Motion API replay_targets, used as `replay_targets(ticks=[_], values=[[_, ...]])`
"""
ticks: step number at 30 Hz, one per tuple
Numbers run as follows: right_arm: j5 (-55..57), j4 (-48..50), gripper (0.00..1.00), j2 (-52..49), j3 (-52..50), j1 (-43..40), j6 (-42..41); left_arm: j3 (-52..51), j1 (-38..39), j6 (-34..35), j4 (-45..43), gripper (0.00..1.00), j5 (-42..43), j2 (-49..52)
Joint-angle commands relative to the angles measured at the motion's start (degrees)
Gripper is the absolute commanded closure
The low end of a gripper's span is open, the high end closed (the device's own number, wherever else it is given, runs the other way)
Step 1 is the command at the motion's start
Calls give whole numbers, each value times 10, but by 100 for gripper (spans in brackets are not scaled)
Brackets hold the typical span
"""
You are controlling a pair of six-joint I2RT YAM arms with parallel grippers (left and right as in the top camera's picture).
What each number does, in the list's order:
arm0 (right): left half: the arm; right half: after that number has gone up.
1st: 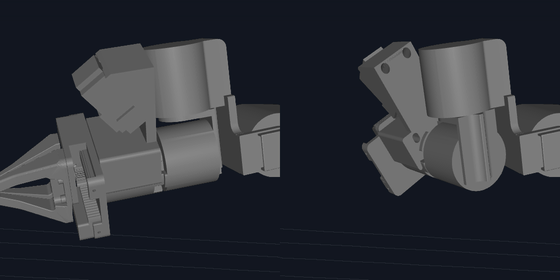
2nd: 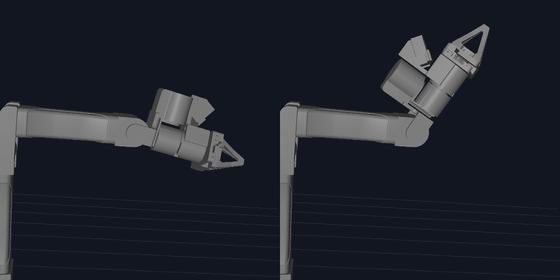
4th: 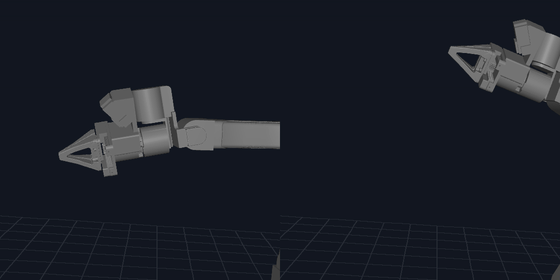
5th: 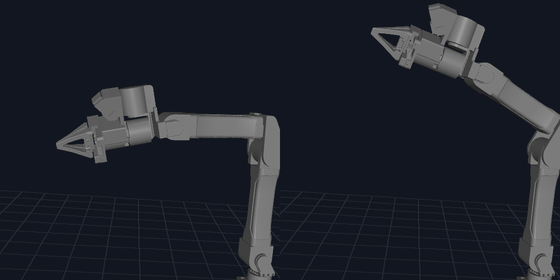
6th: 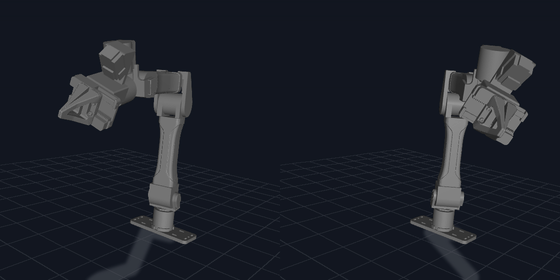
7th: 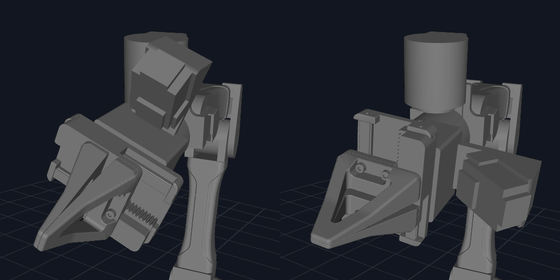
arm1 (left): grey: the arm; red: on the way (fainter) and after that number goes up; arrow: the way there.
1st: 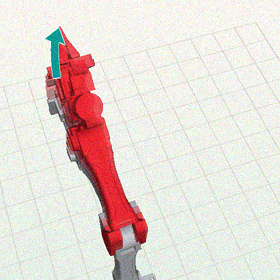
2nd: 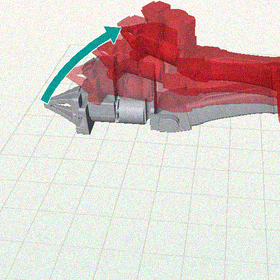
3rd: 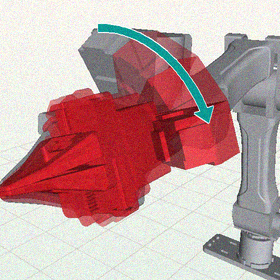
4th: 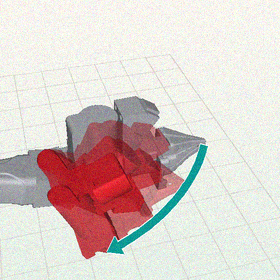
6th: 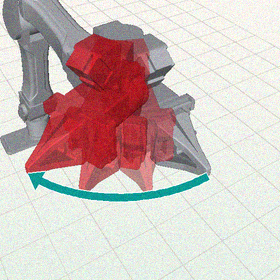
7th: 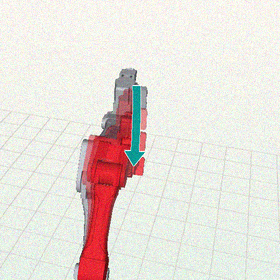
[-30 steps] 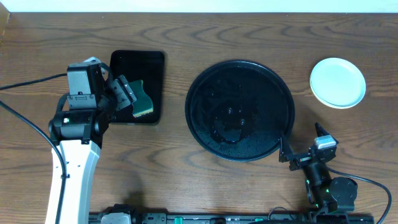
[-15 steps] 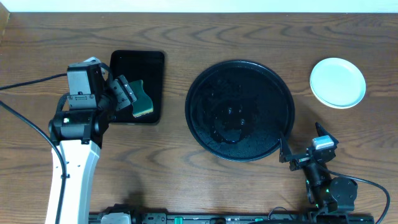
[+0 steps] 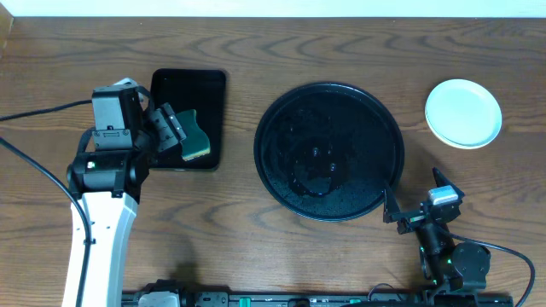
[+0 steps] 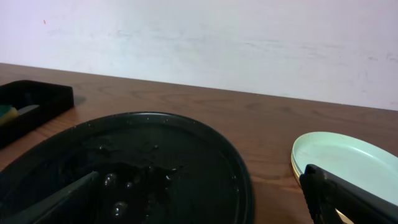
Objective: Clean dirty plates on tray and stack at the side
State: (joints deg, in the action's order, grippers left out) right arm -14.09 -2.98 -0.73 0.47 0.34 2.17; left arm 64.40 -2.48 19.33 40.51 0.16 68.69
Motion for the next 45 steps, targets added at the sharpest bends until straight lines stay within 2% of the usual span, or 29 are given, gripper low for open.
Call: replay_targets(ticks=[1,9,14,18,23,34,39,45], values=[[3,-2,1,3,-1,4,9,2,-1,-22,4,18,-39,5],[3,-2,1,3,-1,4,9,-1,-1,-22,57,18,-47,-10],[3,-2,1,3,-1,4,9,-63,-1,-43,62,18,-38,-56],[3,-2,1,3,-1,4,9,-161,-1,-78,-11,18,-4,-117],[3,-2,1,3,-1,4,9,-293,-1,-118,-155,18,49,-215],[3,-2,1,3,-1,4,9,-509,-1,-120,-372,18,55,-402],[3,-2,1,3,-1,4,9,-574,-1,-118,-436,18,57,-448],[3,-2,1,3,-1,4,9,-612,-1,-118,-458,18,56,-498]])
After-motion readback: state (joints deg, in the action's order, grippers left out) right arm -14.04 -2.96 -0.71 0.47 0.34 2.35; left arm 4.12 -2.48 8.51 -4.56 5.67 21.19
